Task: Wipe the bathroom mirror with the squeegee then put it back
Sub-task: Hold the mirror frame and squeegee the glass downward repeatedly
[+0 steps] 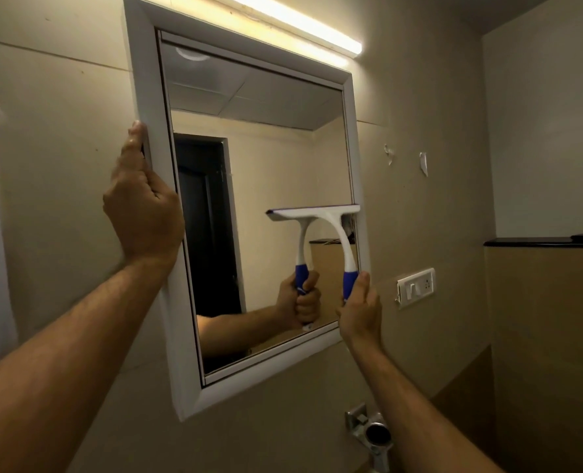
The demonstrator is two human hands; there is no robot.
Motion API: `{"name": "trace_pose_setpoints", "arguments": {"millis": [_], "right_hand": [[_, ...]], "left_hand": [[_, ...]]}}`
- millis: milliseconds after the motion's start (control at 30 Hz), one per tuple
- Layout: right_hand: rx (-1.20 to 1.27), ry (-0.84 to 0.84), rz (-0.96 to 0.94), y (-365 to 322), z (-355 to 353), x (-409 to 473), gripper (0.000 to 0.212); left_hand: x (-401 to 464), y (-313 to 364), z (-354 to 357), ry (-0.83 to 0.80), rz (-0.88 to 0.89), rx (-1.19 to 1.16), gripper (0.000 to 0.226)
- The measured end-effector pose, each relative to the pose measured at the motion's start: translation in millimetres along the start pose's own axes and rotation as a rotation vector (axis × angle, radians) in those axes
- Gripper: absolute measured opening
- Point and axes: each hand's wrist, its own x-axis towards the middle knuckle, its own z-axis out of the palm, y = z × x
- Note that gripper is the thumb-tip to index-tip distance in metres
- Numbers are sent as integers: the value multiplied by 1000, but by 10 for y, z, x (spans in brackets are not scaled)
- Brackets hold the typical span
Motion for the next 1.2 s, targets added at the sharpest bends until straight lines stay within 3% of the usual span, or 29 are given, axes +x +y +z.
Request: {"name": "trace_pose_setpoints", "arguments": {"millis": [100, 267, 333, 467, 567, 767, 833, 1067, 1200], "right_hand": [[-154, 15, -35, 364, -60, -176, 32], [-164, -73, 105, 778, -294, -563, 41], [-74, -44, 105, 650, -275, -527, 51], [-53, 8, -34, 120, -102, -186, 36], [2, -18, -16, -100, -26, -51, 49], [-143, -8, -1, 450, -221, -351, 33], [-96, -6, 54, 520, -292, -447, 39], [-14, -31, 1, -48, -97, -67, 49], [-16, -53, 31, 29, -89, -127, 50]], "left_hand": [[-7, 0, -2, 2, 11, -9, 42], [-14, 7, -3, -4, 2, -17, 42], [-11, 8, -2, -8, 3, -10, 42], [-8, 21, -8, -12, -11, 2, 41], [-6, 34, -22, -17, -11, 9, 42], [-4, 36, -25, -19, -11, 13, 41], [-4, 34, -19, -23, -14, 7, 41], [-2, 20, -14, -18, -2, 3, 42], [-5, 20, -21, -20, -4, -11, 41]]}}
